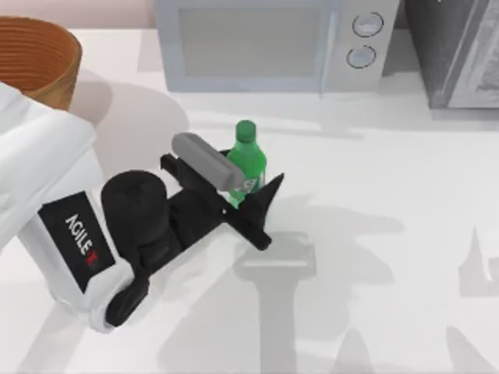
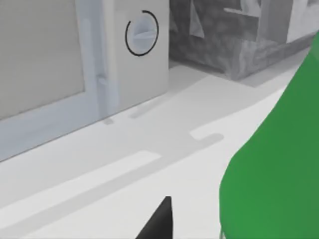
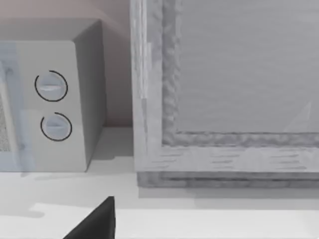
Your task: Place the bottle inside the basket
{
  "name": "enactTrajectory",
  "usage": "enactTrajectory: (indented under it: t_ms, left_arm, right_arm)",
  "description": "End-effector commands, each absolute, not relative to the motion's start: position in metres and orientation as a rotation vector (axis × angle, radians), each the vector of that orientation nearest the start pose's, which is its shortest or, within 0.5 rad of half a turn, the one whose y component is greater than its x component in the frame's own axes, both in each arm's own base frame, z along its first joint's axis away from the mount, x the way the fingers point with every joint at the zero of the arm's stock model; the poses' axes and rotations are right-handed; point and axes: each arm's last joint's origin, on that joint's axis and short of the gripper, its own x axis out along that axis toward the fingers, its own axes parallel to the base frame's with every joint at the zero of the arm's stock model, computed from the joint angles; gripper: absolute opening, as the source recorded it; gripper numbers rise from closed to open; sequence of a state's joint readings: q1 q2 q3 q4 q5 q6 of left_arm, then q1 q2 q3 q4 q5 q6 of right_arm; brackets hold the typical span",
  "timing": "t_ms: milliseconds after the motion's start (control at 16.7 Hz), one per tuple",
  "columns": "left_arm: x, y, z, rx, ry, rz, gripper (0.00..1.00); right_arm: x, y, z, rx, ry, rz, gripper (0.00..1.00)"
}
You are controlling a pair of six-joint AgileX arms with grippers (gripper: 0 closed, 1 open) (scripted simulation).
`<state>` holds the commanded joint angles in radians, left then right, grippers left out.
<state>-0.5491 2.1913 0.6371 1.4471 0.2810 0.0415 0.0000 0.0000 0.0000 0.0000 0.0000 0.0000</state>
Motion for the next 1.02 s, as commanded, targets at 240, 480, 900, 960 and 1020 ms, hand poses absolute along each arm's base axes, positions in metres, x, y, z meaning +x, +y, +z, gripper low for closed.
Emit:
enactTrajectory:
  t_ms: [240, 480, 900, 960, 1020]
  left_arm:
    - [0.2866, -0.1825, 0.0595, 0.041, 0.094, -0.807, 0.17]
    - [0.2866, -0.1825, 0.0595, 0.041, 0.094, -0.807, 0.00]
    - [0.2866, -0.1821, 0.0597, 0.042, 0.094, -0.806, 0.00]
    - [0.2869, -0.1821, 0.0601, 0.042, 0.093, -0.806, 0.00]
    - [0.2890, -0.1821, 0.0628, 0.043, 0.088, -0.805, 0.00]
  right_arm:
    - [0.1057, -0.0012, 0.1600, 0.000, 0.000, 0.000, 1.00]
    - [0.1057, -0.0012, 0.1600, 0.000, 0.000, 0.000, 1.00]
    - [0.1057, -0.0012, 0.1600, 0.000, 0.000, 0.000, 1.00]
    - [0.1057, -0.0012, 0.1600, 0.000, 0.000, 0.000, 1.00]
    - [0.1057, -0.0012, 0.1600, 0.000, 0.000, 0.000, 1.00]
